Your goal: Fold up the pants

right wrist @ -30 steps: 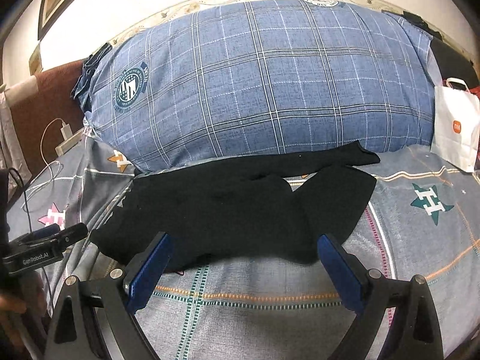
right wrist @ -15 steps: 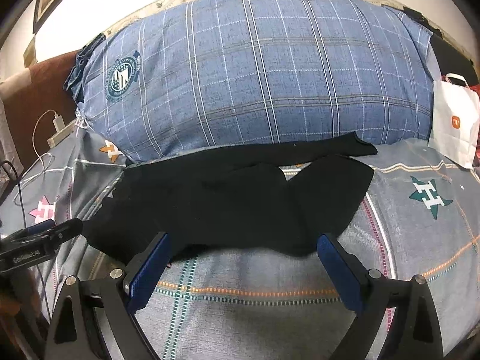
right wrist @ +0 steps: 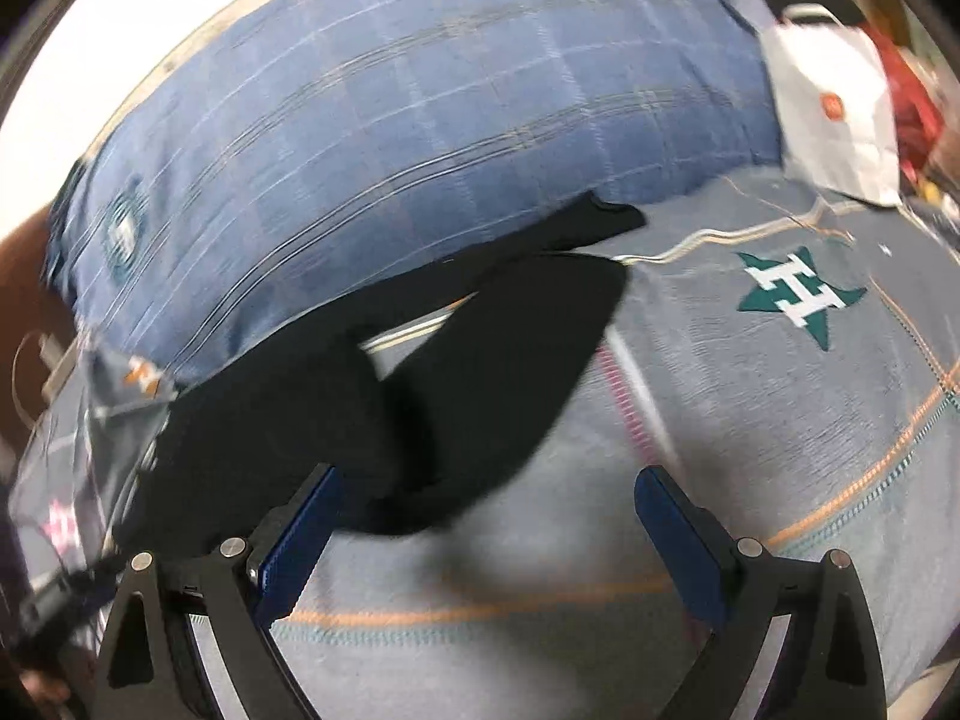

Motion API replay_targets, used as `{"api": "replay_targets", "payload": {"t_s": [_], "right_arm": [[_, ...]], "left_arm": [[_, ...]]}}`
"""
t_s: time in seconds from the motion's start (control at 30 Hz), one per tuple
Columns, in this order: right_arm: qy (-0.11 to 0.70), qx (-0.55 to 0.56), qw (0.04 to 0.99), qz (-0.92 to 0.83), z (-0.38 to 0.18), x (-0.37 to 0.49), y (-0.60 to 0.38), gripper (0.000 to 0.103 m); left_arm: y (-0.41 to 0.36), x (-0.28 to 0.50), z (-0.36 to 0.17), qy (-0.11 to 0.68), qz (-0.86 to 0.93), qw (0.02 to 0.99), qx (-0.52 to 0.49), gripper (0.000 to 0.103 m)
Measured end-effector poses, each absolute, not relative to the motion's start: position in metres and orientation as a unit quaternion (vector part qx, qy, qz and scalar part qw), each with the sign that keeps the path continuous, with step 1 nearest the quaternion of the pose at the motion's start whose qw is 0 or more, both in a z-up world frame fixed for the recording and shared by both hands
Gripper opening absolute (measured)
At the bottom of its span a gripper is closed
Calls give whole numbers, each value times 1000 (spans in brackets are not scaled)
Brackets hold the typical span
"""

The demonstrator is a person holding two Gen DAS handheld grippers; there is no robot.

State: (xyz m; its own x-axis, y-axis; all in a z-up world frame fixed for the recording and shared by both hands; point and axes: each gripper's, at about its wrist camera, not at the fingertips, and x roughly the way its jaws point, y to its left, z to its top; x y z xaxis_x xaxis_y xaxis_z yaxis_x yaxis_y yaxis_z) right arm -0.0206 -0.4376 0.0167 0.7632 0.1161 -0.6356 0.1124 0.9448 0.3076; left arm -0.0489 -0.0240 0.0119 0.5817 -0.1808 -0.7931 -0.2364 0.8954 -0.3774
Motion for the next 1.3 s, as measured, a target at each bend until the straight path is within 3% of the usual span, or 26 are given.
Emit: {"api": "replay_targets", "payload": {"t_s": [0.2, 0.33, 0.37, 0.4, 0.47, 0.5, 0.53, 0.6, 0.63, 1.0, 1.23, 1.3], "right_arm": [[371, 216, 903, -15, 0, 33, -471, 88], [364, 188, 912, -20, -1, 61, -470, 83], [362, 186, 913, -15, -1, 68, -469, 79], [357, 183, 916, -7, -2, 77, -468, 69], [356, 171, 919, -7, -6, 90, -464, 50], [350, 165, 922, -13, -8, 96, -464, 35], [354, 171, 919, -14, -10, 101, -465, 28], [348, 191, 918, -13, -9, 103, -470, 8], [343, 193, 919, -19, -3, 98, -473, 5], [277, 174, 945, -23, 71, -43, -489, 4], [419, 110, 896, -96, 8, -53, -492, 5], [412, 122, 897, -107, 13, -62, -497, 13]], "left_arm": [[-39, -29, 10, 453, 11, 865, -216, 102], [-46, -12, 6, 453, 8, 865, -216, 102], [-48, -7, 5, 451, 6, 866, -218, 102], [-49, -3, 5, 449, 1, 866, -222, 102], [-50, 2, 5, 443, -10, 868, -226, 87], [-54, 5, 5, 447, -15, 869, -213, 54], [-60, 9, 5, 456, -14, 870, -189, 27], [-63, 10, 5, 457, -25, 870, -181, 22], [-61, 10, 6, 456, -33, 870, -184, 16], [-12, -43, 48, 422, -94, 879, -202, 10], [-6, -71, -12, 498, -62, 844, -187, 20], [0, -89, -5, 484, -53, 854, -186, 23]]}}
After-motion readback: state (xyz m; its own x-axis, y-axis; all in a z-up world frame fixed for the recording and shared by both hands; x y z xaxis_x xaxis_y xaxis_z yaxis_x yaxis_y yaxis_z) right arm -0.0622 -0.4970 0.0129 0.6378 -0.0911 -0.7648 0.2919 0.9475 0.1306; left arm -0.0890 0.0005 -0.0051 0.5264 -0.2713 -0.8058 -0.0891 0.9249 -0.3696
